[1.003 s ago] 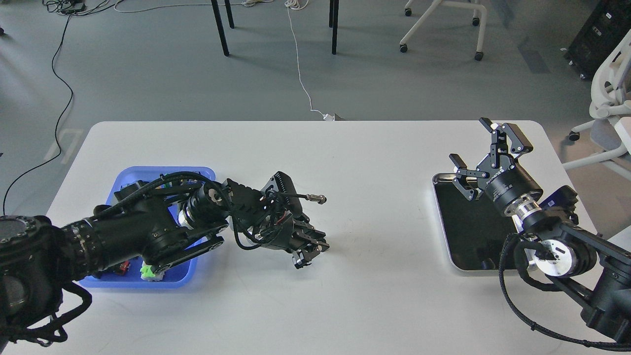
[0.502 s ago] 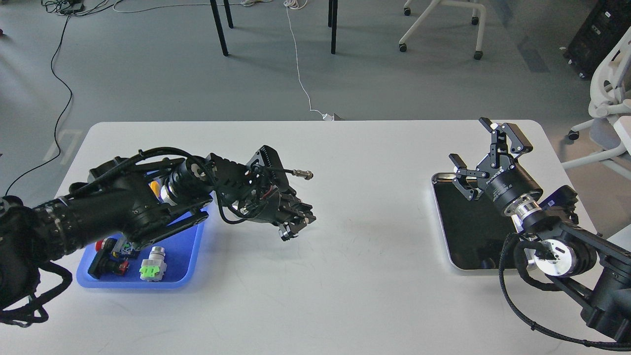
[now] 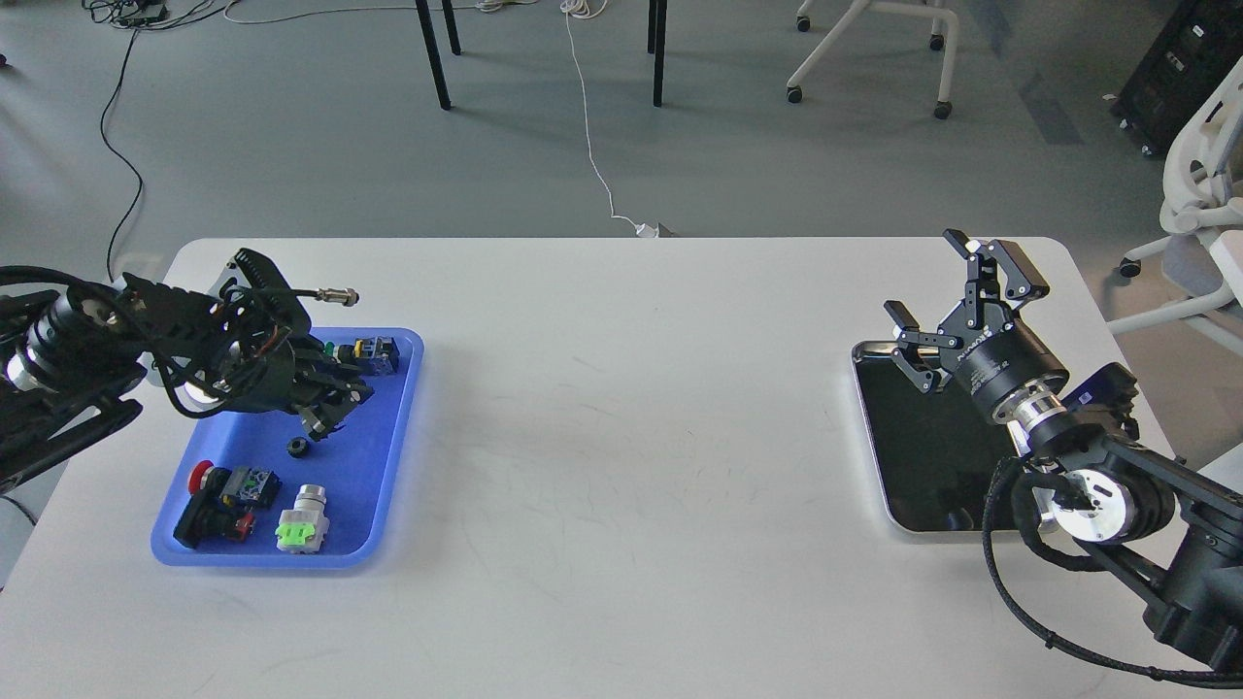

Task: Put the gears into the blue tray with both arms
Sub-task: 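Carry the black piece over the blue tray and release it inside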

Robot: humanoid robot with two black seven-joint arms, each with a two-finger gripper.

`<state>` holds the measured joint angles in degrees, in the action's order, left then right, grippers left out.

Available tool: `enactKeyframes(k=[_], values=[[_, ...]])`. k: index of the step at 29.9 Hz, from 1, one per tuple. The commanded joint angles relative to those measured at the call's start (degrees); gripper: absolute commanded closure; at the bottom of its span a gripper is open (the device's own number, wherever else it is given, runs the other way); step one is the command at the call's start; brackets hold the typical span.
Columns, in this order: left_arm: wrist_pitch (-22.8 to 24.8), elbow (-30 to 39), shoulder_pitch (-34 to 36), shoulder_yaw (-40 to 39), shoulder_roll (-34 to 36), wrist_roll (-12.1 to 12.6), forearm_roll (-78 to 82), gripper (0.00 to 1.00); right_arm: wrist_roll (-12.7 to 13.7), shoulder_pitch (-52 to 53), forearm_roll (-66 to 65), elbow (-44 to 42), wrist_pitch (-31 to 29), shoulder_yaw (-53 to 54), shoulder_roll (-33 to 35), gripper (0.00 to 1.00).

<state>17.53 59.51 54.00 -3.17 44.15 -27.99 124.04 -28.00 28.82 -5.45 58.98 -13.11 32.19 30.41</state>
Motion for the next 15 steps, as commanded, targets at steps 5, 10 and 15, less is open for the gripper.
enactKeyframes(k=[5,10,15], values=[[-0.13,-2.73,-2.5,-0.08,-0.29,-0.01,-1.16,0.83,0.0,0.09,0.0,0.09,0.11,-0.03,0.0,0.01],[-0.74,-4.76,-2.85,-0.34,-0.64,-0.01,-1.43,0.13,0.0,0.09,-0.08,0.0,0.19,0.06,0.0,0.01],[-0.74,-4.49,-2.68,-2.45,-0.38,-0.01,-5.64,0.01,0.0,0.44,-0.17,0.0,0.19,-0.02,-0.08,0.01]])
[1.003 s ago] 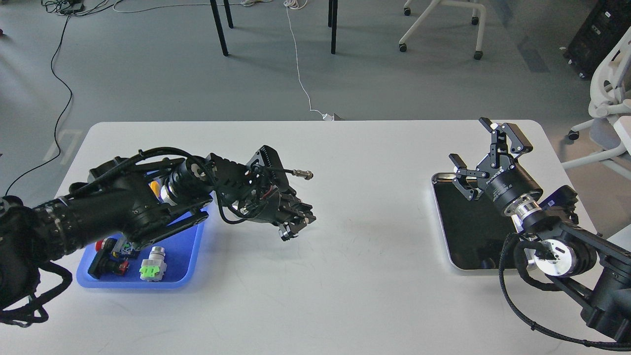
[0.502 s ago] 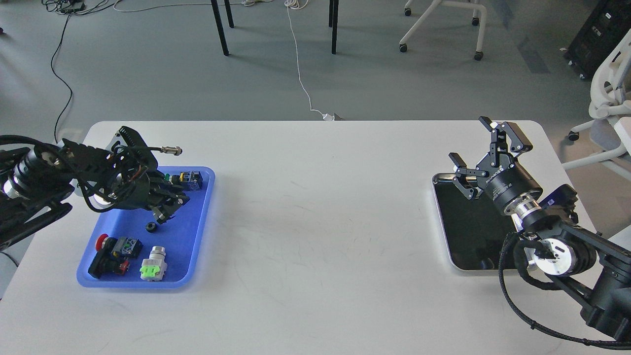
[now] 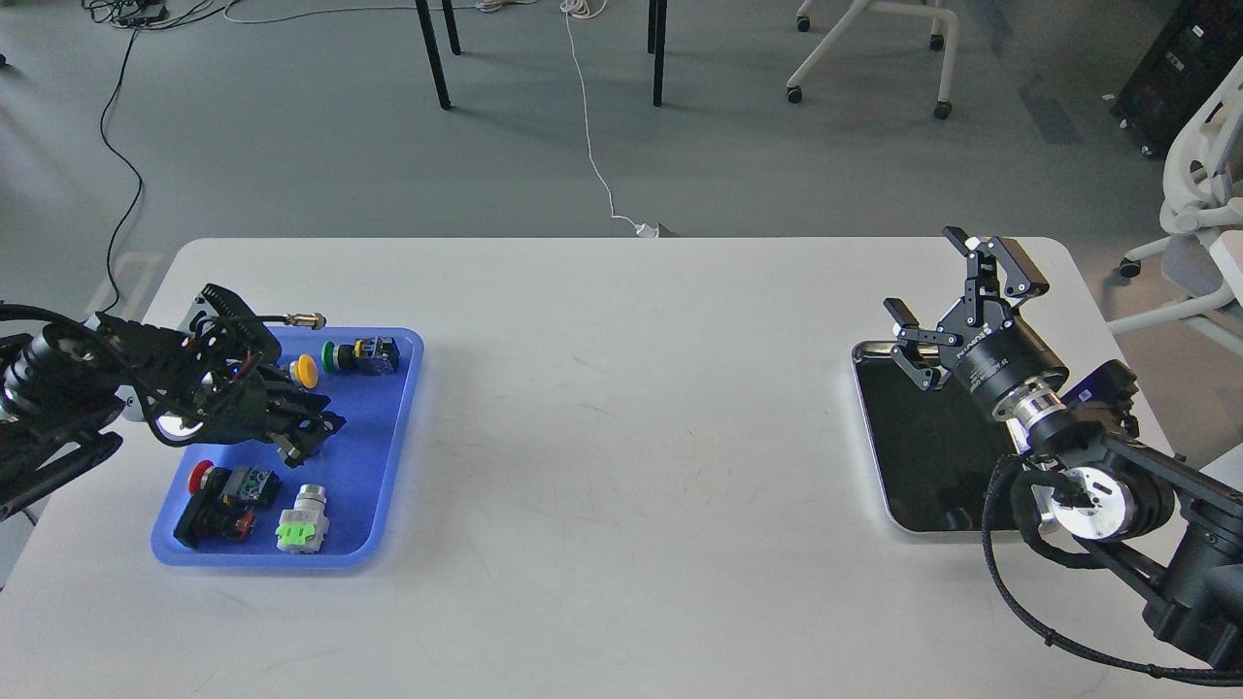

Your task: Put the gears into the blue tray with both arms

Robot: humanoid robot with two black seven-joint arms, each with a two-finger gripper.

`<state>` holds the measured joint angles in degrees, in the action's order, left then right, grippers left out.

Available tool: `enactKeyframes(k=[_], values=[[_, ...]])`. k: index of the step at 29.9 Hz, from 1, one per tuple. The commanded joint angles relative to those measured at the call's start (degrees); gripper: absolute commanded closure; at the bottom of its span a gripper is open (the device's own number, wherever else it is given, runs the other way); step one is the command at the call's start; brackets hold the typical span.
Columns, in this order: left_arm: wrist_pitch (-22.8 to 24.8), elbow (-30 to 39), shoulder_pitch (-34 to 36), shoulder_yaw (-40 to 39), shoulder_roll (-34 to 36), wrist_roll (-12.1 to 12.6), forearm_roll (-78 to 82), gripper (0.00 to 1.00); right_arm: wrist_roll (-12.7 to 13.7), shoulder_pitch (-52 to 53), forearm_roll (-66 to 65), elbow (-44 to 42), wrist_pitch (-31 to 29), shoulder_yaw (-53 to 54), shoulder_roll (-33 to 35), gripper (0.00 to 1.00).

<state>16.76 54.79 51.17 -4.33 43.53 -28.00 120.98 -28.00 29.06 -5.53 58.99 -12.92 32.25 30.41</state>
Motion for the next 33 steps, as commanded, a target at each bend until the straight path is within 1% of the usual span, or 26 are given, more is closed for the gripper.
enactKeyframes(k=[1,8,11,14,16,18,20,22,23,26,28,29,33], values=[[0.03,0.58,0.16,-2.25,0.33,0.0,-4.25,0.01,0.0,0.29,-0.18,-0.02,0.0,-0.09,-0.17,0.01],[-0.15,1.46,-0.02,-8.84,0.94,0.0,-11.71,0.01,0.0,1.79,-0.18,-0.11,0.0,-0.17,-0.09,0.01],[0.29,1.72,-1.16,-12.62,0.68,0.0,-26.97,0.01,0.0,2.58,-0.45,0.16,0.0,-0.44,0.09,0.01],[-0.32,4.17,-3.97,-14.12,-0.28,0.0,-49.19,0.01,0.0,3.1,-0.53,0.25,0.0,-0.61,0.09,0.01],[-1.2,6.11,-6.42,-15.79,-1.69,0.0,-61.86,0.01,0.0,3.98,-0.53,0.33,-0.17,-0.61,0.0,0.01],[-3.13,8.3,-10.11,-20.08,-3.36,0.0,-70.41,0.01,0.0,4.6,-0.53,0.33,-0.44,-0.61,-0.26,0.01],[-4.54,10.24,-14.76,-27.19,-5.29,0.0,-73.6,0.01,0.0,4.95,-0.62,0.42,-0.61,-0.61,-0.52,0.01],[-4.37,11.04,-19.51,-34.66,-8.53,0.0,-74.05,0.01,0.0,4.87,-0.71,0.33,-0.61,-0.61,-0.7,0.01],[-4.19,11.04,-21.88,-38.78,-11.33,0.0,-74.49,0.01,0.0,4.86,-0.8,0.42,-0.61,-0.61,-0.87,0.01],[-4.02,10.87,-26.46,-47.32,-17.41,0.0,-76.33,0.01,0.0,4.6,-0.8,0.33,-0.61,-0.53,-1.58,0.01],[-3.49,10.69,-29.27,-51.55,-20.49,2.5,-78.08,0.01,0.0,4.6,-0.8,0.42,-0.61,-0.53,-1.93,0.01],[-2.97,10.6,-30.42,-53.22,-21.55,3.21,-78.7,0.01,0.0,4.6,-0.8,0.51,-0.61,-0.53,-1.93,0.01],[-0.07,9.9,-32.89,-55.87,-23.93,3.66,-78.97,0.01,0.0,4.6,-0.71,1.56,-0.61,-0.35,-2.02,0.01]])
